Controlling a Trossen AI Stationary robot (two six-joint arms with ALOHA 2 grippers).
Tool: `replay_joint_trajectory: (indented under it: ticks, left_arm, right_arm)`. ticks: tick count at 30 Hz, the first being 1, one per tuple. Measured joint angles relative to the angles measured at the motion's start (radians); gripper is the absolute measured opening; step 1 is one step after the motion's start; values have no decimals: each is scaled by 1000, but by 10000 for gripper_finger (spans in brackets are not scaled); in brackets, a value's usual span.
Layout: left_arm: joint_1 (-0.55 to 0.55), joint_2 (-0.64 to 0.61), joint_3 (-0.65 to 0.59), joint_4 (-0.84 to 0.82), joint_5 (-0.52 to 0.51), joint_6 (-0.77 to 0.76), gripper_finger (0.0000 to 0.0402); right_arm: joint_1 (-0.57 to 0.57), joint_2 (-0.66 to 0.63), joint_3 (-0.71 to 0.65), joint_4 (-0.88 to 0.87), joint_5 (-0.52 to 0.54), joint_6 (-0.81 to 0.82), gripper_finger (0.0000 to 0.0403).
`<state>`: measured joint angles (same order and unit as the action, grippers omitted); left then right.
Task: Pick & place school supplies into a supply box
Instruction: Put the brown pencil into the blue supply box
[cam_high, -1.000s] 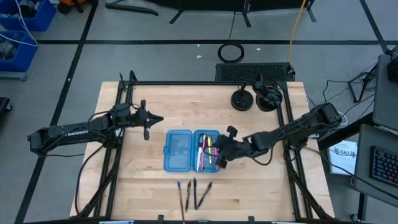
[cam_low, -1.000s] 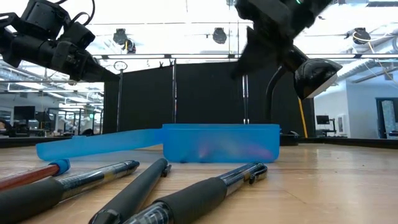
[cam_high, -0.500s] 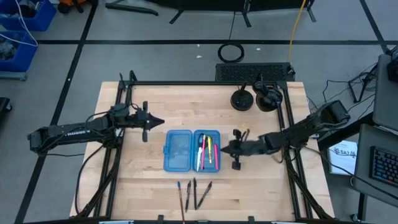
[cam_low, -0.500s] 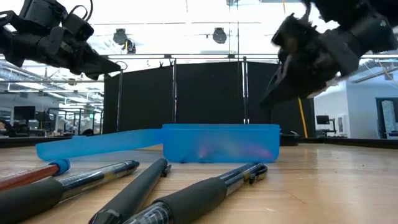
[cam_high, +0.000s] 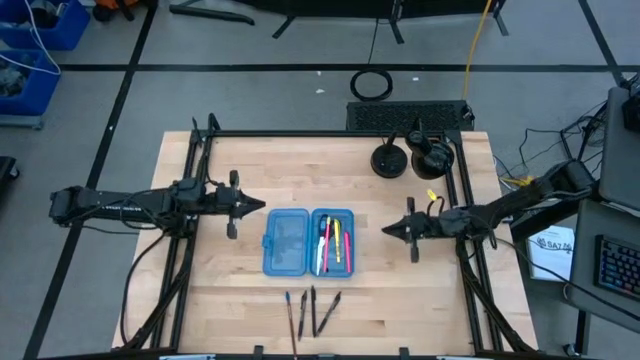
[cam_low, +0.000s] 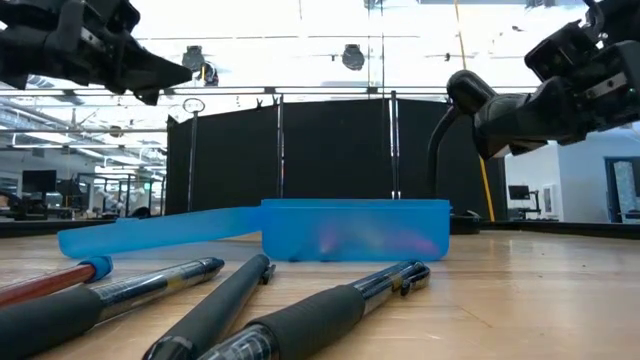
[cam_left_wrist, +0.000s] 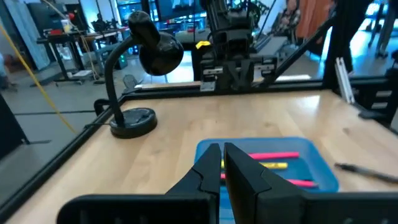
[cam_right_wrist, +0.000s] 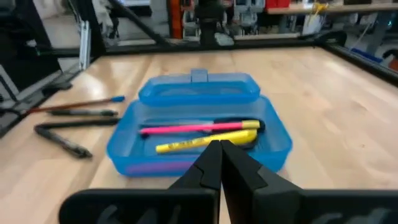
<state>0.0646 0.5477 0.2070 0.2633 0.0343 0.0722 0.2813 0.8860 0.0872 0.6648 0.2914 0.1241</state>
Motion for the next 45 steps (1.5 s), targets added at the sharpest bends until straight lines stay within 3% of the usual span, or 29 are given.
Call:
replay_joint_trajectory:
  ticks: [6, 13, 20, 25, 27, 31, 35, 41, 45]
  left_arm:
    - [-62, 0, 0, 1, -39, 26, 26]
    - [-134, 0, 0, -1, -125, 7, 26]
    - [-145, 0, 0, -4, -176, -209, 26]
    - [-222, 19, 36, 66, -228, -222, 24]
    - [-308, 61, 119, 4, -362, -238, 13]
    - [-531, 253, 377, -272, -732, -325, 6]
    - [-710, 514, 668, -504, -924, -497, 3]
    - [-834, 862, 1028, -799, -938, -966, 3]
    - [-878, 1053, 1163, -912, -850, -1298, 5]
  right_arm:
    - [8, -222, 22, -233, -4, -69, 0]
    - [8, -385, -34, -210, -5, -168, 0]
    - [8, -426, -38, -267, -9, -167, 0]
    - [8, -425, -39, -284, -9, -159, 0]
    - [8, -425, -40, -301, -10, -133, 0]
    - [8, -425, -40, -351, -46, -98, 0]
    - [8, -425, -41, -347, -111, -139, 0]
    - [8, -425, -41, -341, -194, -158, 0]
    - [9, -425, -41, -343, -237, -156, 0]
